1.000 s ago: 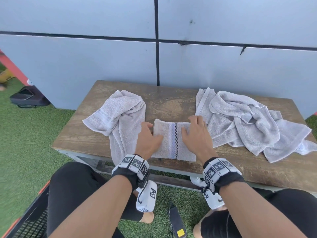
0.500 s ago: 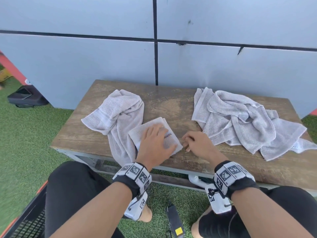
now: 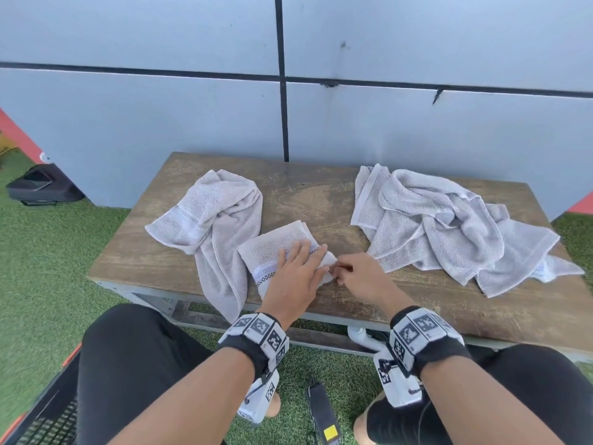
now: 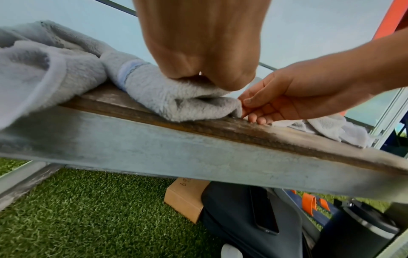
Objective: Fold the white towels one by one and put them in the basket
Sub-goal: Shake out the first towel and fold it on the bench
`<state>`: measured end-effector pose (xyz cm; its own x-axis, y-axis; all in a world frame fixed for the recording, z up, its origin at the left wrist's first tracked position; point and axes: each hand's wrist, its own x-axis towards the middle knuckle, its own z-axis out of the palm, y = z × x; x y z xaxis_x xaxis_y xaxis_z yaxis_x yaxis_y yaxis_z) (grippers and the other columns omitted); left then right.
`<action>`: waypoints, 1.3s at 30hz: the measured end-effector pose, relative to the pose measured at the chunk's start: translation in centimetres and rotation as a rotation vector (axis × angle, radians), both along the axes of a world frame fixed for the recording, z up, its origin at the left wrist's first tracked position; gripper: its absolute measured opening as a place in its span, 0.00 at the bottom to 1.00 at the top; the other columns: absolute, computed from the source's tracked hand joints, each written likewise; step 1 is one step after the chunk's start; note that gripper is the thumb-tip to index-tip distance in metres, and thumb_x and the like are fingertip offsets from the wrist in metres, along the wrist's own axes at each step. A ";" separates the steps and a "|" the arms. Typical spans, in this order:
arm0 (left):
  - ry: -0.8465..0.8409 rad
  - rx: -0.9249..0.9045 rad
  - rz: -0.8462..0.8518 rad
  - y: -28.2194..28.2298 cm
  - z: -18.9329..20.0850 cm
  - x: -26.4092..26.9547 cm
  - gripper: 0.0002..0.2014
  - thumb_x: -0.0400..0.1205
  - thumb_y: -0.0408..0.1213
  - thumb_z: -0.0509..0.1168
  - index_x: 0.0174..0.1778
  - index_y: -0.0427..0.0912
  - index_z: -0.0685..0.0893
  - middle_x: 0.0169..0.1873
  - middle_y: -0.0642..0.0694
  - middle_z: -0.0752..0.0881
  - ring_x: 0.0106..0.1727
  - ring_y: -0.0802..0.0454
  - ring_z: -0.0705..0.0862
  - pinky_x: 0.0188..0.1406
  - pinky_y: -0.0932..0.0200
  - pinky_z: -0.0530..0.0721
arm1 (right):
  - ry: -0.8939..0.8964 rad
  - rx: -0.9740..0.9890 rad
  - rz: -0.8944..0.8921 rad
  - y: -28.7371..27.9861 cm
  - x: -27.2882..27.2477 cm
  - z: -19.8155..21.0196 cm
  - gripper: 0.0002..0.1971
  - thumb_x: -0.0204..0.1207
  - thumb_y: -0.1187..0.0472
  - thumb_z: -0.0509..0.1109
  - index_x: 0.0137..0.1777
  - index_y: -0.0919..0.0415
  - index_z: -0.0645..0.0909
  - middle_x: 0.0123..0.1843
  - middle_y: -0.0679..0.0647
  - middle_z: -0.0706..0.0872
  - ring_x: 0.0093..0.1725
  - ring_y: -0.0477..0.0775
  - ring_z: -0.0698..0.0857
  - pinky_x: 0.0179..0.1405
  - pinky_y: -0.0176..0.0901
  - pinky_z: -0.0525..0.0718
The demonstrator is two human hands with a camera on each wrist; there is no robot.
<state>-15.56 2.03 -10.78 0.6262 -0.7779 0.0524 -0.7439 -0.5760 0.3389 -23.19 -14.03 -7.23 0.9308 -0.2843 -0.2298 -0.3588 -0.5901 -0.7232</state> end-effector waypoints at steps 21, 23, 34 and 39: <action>0.087 -0.148 -0.068 -0.6 -0.7 0.2 0.26 0.90 0.53 0.42 0.87 0.60 0.59 0.85 0.42 0.64 0.88 0.47 0.55 0.86 0.37 0.49 | 0.087 -0.103 -0.003 0.2 1.0 -1.4 0.09 0.76 0.56 0.73 0.37 0.58 0.78 0.40 0.57 0.79 0.45 0.51 0.76 0.38 0.41 0.72; 0.058 -0.112 -0.062 -0.6 -0.6 0.1 0.29 0.89 0.56 0.38 0.87 0.57 0.59 0.86 0.42 0.64 0.88 0.46 0.55 0.87 0.37 0.48 | 0.064 -0.093 -0.003 0.2 0.9 -1.3 0.07 0.75 0.56 0.73 0.38 0.54 0.80 0.40 0.58 0.83 0.49 0.54 0.79 0.50 0.44 0.77; -0.031 0.086 0.043 -0.5 -0.2 -0.6 0.37 0.84 0.67 0.38 0.89 0.56 0.52 0.89 0.44 0.46 0.89 0.45 0.38 0.85 0.35 0.35 | 0.070 -0.014 -0.003 0.2 0.5 -0.3 0.23 0.71 0.72 0.63 0.61 0.50 0.83 0.56 0.58 0.82 0.56 0.57 0.80 0.48 0.45 0.74; 0.244 -0.139 0.086 -0.4 1.5 0.0 0.30 0.88 0.52 0.41 0.89 0.51 0.55 0.89 0.47 0.46 0.88 0.56 0.36 0.86 0.49 0.31 | -0.046 0.086 -0.220 0.3 0.7 0.3 0.23 0.79 0.74 0.57 0.71 0.58 0.76 0.63 0.51 0.82 0.60 0.50 0.80 0.57 0.41 0.76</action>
